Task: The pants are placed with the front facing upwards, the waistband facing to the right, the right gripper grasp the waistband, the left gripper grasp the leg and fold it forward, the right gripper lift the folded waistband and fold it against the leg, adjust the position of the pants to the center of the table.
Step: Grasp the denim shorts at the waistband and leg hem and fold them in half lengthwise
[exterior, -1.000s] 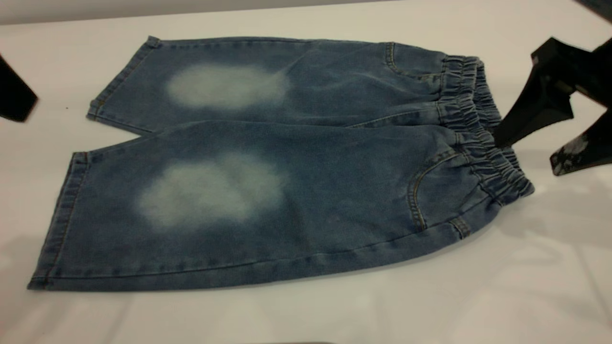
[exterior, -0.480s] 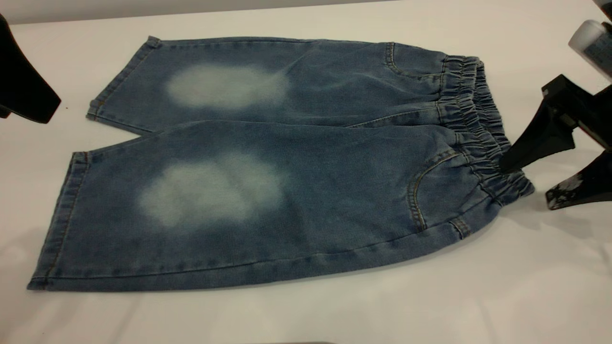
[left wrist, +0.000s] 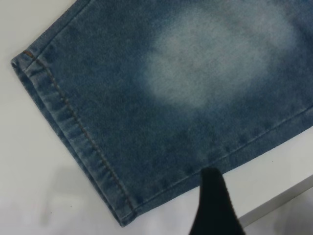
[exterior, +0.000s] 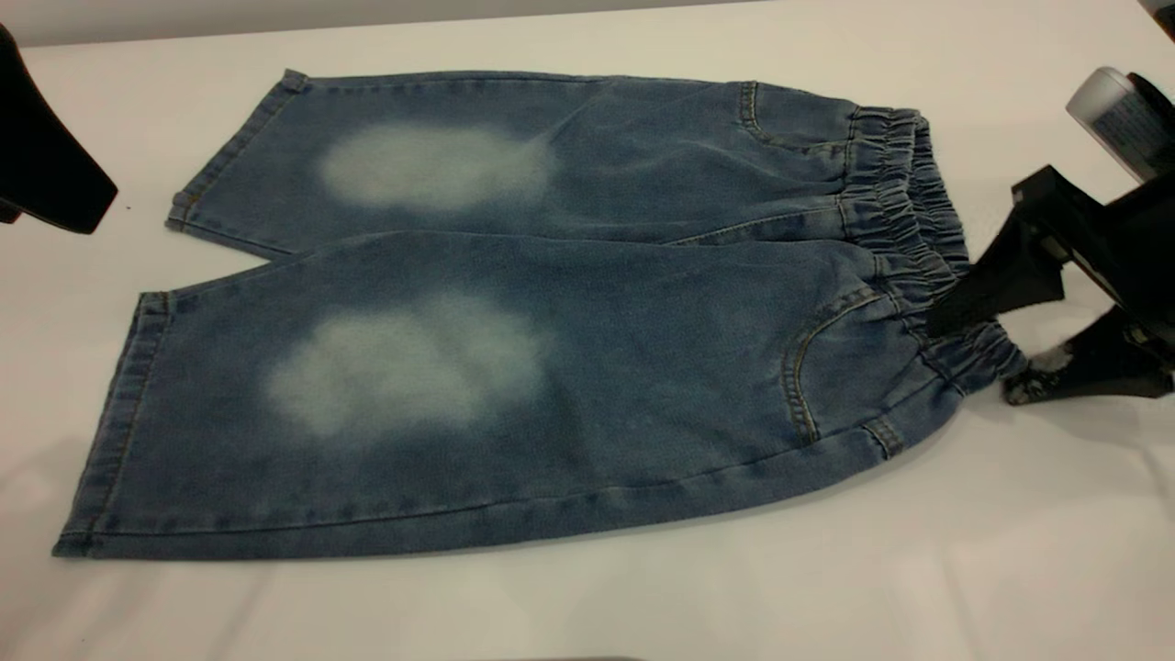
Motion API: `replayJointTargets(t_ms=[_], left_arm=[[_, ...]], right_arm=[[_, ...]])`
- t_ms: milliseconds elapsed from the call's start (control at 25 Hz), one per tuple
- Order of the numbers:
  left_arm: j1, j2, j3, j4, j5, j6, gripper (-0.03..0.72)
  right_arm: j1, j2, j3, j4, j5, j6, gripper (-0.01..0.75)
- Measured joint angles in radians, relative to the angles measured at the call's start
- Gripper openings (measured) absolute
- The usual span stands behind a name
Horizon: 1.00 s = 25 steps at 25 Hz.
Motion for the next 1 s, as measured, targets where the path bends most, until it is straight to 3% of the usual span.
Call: replayJointTargets(t_ms=[360,480,680,720,1000], left_arm=[[0.000,0.000,0.000,0.000,-0.001,0.001,0.430],[0.000,0.000,0.000,0.003,-0.002,0.001,0.430],[0.000,0.000,0.000,0.134,-0.002,-0.031,0.424],[0.000,0.001,0.000,0.166,0.002,-0.057,0.420],[0.000,0.128,0.000,0.363,0.056,-0.191,0.413]], right_arm=[[0.000,0.056,-0.034,0.033,0.073,-0.050,0.482],[-0.001,0.062,-0.034,0.035,0.057,-0.058,0.384],[-0.001,0.072,-0.034,0.026,0.028,-0.061,0.087],[-0.001,0.073,-0.034,0.026,0.027,-0.065,0.055],[-0.001,0.073,-0.034,0.026,0.025,-0.084,0.039]])
